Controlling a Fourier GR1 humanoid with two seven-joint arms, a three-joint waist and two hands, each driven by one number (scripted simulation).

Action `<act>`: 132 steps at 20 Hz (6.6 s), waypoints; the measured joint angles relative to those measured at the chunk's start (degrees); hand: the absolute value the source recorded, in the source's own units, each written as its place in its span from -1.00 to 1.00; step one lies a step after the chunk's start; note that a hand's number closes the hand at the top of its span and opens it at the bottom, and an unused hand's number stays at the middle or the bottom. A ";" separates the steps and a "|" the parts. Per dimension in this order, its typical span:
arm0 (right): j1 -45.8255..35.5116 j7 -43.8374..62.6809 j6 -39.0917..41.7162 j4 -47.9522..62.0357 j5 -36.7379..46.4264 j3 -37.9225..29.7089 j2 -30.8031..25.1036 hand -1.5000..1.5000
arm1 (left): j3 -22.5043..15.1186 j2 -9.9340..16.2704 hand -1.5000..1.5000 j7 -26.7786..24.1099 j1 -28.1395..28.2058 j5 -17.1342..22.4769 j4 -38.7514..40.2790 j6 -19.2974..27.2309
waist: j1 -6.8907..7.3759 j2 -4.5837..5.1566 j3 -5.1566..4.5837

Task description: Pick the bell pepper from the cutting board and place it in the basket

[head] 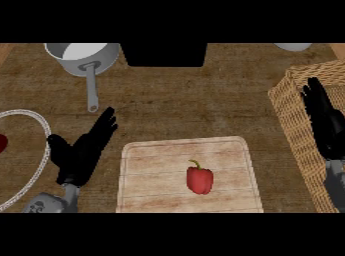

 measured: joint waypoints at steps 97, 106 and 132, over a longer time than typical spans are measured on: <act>3.48 25.86 28.42 -24.21 68.59 25.79 16.51 -1.00 | 23.27 2.38 0.00 5.52 -5.37 -12.32 5.71 -8.97 | -0.58 -1.44 0.11; 5.02 22.35 27.75 -21.92 73.11 26.82 18.63 -1.00 | 25.35 0.78 0.00 4.82 -4.96 -13.82 5.93 -10.84 | -0.53 -1.45 0.11; 1.59 32.19 19.37 -7.97 82.74 19.90 24.69 1.00 | 28.25 -1.32 0.00 5.33 -5.85 -16.48 6.00 -13.50 | -0.35 -1.21 -0.05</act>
